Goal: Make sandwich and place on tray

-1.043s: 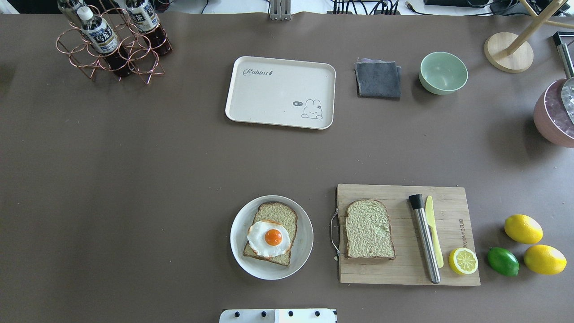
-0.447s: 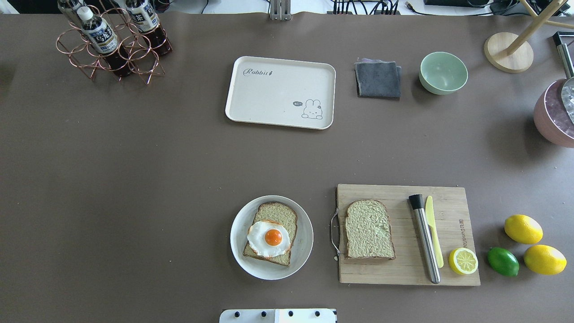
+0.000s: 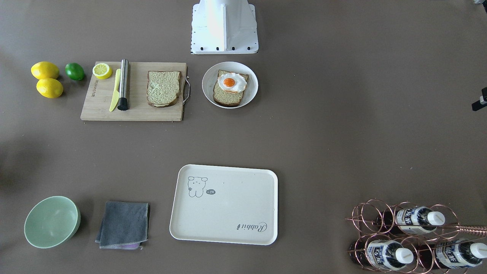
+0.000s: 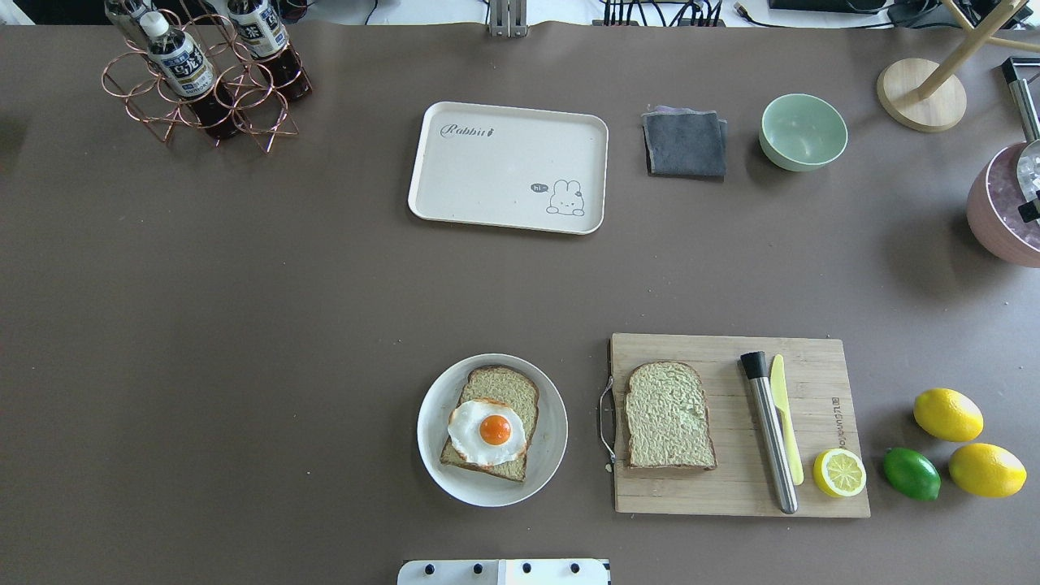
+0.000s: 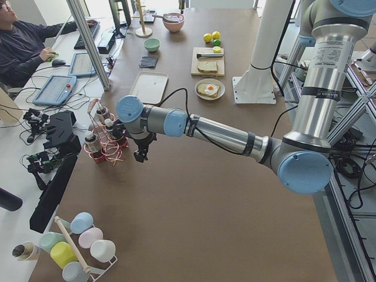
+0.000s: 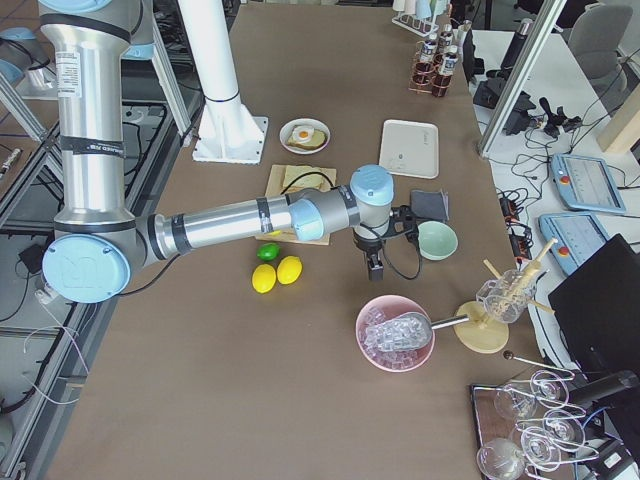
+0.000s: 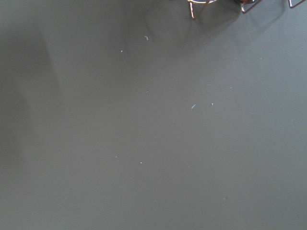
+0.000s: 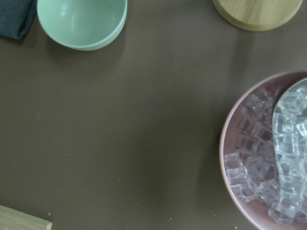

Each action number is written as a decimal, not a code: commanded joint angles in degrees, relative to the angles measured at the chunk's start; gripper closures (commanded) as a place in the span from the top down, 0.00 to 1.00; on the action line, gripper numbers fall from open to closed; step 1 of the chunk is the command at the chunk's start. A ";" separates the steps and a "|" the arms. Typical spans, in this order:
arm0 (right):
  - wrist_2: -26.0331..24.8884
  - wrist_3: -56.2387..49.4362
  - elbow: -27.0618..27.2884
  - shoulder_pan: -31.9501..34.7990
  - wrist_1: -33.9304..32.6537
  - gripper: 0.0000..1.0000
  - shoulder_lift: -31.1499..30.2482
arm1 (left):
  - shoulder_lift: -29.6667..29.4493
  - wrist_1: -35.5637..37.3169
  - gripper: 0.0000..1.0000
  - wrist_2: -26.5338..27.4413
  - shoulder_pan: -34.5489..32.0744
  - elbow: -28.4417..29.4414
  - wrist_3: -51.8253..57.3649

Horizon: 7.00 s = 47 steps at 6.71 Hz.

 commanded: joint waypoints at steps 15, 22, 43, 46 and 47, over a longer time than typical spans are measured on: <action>-42.08 74.12 18.84 -60.52 18.70 0.70 -3.02 | -17.10 -13.28 0.98 24.32 37.25 -14.33 -53.28; -47.28 74.03 11.64 -65.01 33.88 0.65 -6.61 | -17.02 -13.28 0.98 24.32 37.25 -14.94 -53.29; -55.18 87.36 15.15 -70.62 1.71 0.00 22.96 | -17.10 -13.28 0.98 23.70 37.25 -15.38 -53.55; -60.99 97.29 9.63 -74.86 -4.47 0.00 29.82 | -17.10 -13.28 0.98 23.62 37.25 -15.12 -53.55; -61.87 99.06 8.91 -75.39 -5.36 0.00 30.29 | -17.10 -13.28 0.98 23.62 37.25 -15.12 -53.55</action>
